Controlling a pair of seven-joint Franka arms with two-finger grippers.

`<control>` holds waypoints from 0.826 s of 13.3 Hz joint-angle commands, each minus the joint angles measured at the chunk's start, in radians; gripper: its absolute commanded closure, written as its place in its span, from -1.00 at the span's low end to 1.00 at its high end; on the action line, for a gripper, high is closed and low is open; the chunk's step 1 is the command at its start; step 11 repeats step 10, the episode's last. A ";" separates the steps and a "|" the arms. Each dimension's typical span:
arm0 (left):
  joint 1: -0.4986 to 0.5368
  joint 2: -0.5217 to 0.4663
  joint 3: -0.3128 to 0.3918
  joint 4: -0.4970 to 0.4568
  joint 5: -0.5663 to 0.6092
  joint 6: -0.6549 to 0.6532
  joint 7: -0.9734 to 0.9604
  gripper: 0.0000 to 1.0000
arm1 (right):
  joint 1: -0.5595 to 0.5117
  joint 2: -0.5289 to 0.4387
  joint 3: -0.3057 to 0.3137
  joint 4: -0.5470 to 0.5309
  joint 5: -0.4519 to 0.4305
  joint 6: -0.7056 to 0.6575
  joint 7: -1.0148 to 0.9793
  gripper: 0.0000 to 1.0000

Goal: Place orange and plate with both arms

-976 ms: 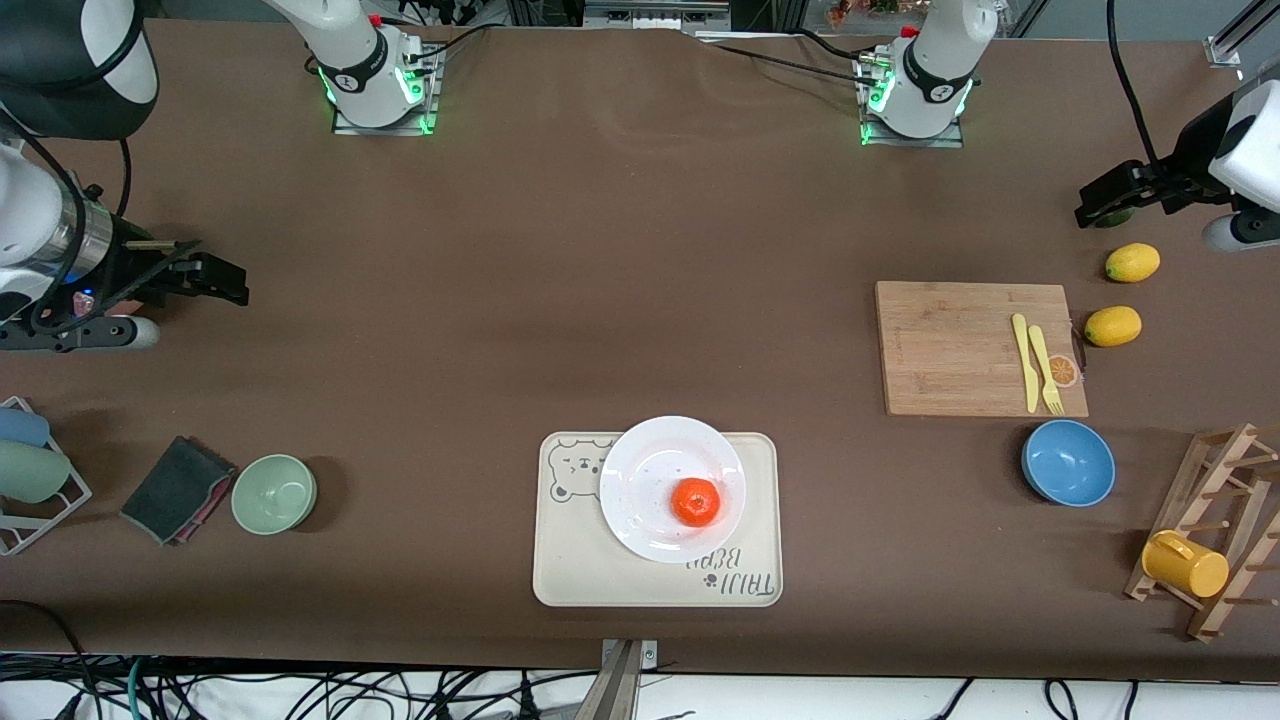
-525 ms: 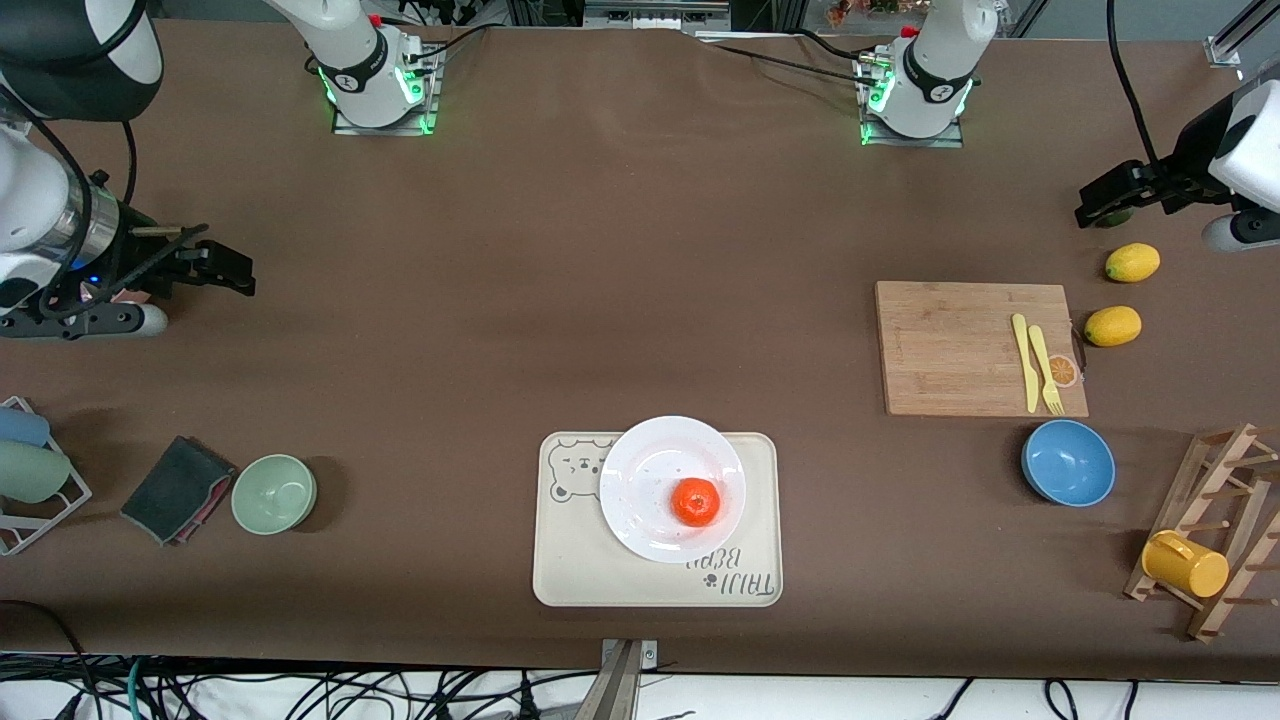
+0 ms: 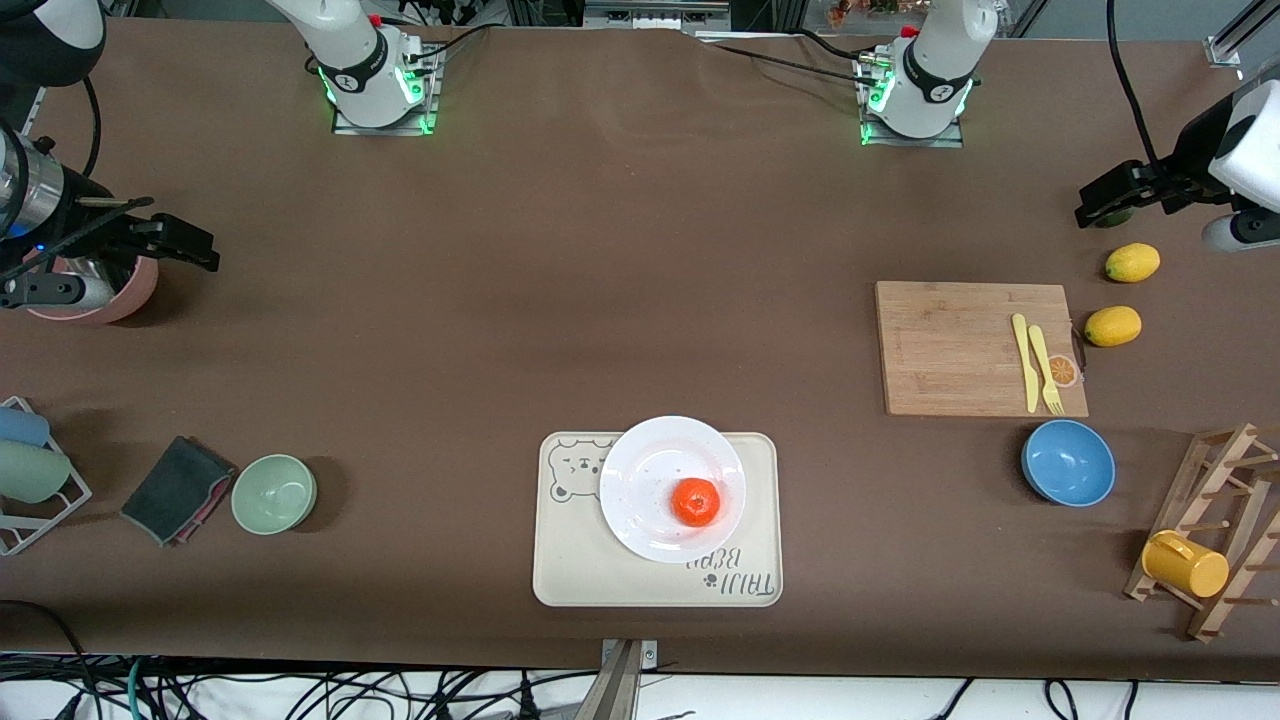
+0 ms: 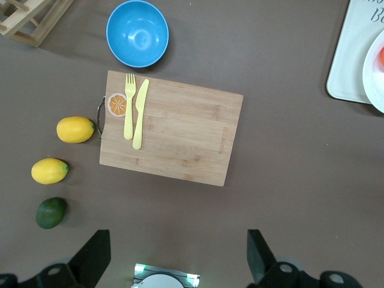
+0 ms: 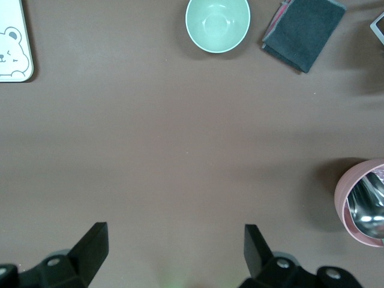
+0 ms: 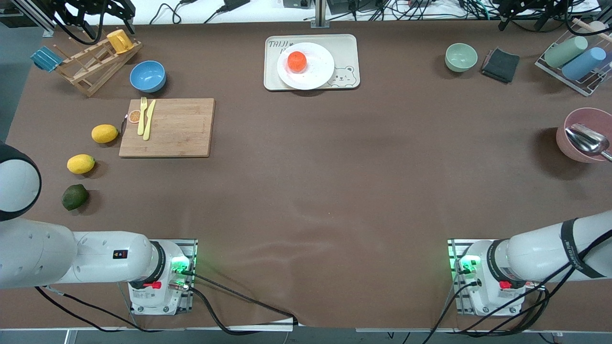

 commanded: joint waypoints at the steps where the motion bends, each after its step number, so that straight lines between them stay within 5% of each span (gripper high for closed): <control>1: 0.000 0.007 -0.001 0.023 0.000 -0.016 0.012 -1.00 | -0.015 -0.026 0.018 -0.030 -0.005 0.011 0.013 -1.00; 11: -0.003 0.007 -0.003 0.023 -0.001 -0.016 0.010 -1.00 | -0.006 -0.016 0.019 -0.028 -0.005 0.009 0.013 -1.00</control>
